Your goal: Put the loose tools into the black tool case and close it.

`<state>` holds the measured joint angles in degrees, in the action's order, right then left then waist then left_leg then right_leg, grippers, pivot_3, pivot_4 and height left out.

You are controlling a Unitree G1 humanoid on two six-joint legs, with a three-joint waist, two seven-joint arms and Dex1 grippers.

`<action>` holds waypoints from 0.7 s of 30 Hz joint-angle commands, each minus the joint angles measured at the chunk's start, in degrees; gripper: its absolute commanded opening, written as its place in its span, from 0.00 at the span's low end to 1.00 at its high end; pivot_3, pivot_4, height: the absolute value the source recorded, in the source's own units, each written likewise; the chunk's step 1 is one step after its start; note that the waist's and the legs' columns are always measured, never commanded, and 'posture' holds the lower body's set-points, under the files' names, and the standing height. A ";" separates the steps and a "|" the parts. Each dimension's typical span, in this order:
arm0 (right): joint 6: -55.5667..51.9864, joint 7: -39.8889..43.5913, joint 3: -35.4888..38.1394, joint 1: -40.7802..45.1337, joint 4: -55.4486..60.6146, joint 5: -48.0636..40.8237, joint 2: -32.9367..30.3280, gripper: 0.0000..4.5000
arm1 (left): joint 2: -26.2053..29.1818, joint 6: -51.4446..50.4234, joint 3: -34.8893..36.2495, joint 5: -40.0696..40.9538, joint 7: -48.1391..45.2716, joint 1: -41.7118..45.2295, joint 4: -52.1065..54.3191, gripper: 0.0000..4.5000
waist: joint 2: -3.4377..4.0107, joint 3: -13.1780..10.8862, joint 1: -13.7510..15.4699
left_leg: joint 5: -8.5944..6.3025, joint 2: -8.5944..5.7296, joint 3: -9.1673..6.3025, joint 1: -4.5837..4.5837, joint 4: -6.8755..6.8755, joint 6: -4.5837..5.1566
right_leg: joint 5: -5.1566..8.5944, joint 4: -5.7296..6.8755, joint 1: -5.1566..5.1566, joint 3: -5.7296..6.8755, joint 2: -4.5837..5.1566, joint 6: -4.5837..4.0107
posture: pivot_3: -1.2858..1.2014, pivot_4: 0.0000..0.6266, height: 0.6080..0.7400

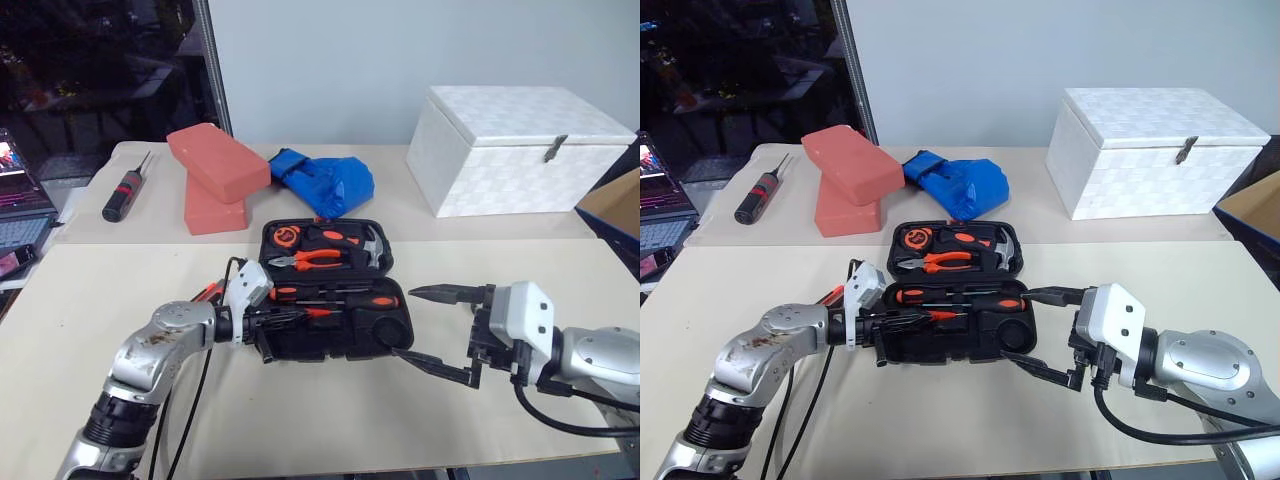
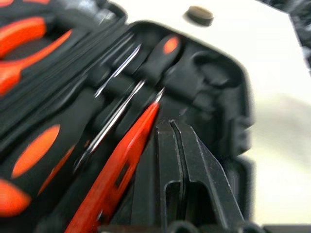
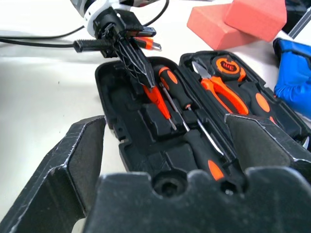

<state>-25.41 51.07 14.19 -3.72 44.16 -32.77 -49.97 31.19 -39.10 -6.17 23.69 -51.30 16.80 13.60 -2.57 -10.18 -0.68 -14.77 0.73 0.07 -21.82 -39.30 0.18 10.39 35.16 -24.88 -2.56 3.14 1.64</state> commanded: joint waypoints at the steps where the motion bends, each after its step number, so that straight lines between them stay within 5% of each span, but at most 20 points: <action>1: -0.18 -0.46 1.98 -0.26 1.55 -0.96 -0.53 1.00 | -2.13 0.61 -1.16 -1.96 3.94 0.63 -1.50 0.00 | 0.00 0.00 0.02 | 0.00 0.00 0.00 0.02 0.00 0.00 | 0.00 0.00 0.03 0.00 0.00 0.00 | 0.52 0.24 1.00; 13: -0.35 -1.07 1.24 -0.40 2.09 -0.98 -0.37 1.00 | -2.87 -5.69 -4.67 -5.76 10.19 2.43 -4.57 0.00 | 0.18 0.18 -0.20 | -0.01 0.03 0.02 0.76 0.01 0.00 | 0.20 -0.07 0.77 -0.02 0.01 -0.30 | 0.52 0.24 1.00; 16: 0.08 -1.12 0.57 0.55 1.93 -1.59 0.26 1.00 | -7.76 -0.20 6.94 2.36 12.16 2.40 0.12 0.00 | 0.24 0.21 -0.31 | -0.01 0.04 0.02 0.77 0.01 0.00 | 0.21 -0.06 0.72 -0.01 -0.01 -0.31 | 0.52 0.24 1.00; 19: 0.64 -0.94 0.27 1.07 1.79 -2.04 0.82 1.00 | -6.65 2.39 13.66 4.23 12.65 0.85 3.72 0.00 | 0.01 0.08 -0.38 | 0.00 0.10 0.02 0.62 0.02 0.00 | 0.02 -0.05 0.52 0.01 -0.05 -0.01 | 0.52 0.24 1.00; 21: 0.92 -0.79 -0.14 1.86 1.38 -2.70 1.40 1.00 | -3.54 1.38 18.50 5.19 12.96 -0.94 5.06 0.15 | 0.02 0.08 -0.31 | -0.01 0.10 -0.02 0.60 0.08 0.00 | 0.03 -0.07 0.51 0.02 -0.07 -0.02 | 0.52 0.24 1.00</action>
<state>-25.64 50.32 13.73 -2.84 44.49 -33.98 -49.04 25.44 -37.86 7.12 27.26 -38.84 16.95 15.64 -2.56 -10.10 -0.99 -14.78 0.81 0.06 -21.22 -39.13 0.18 10.43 35.06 -24.38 -2.55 3.08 1.60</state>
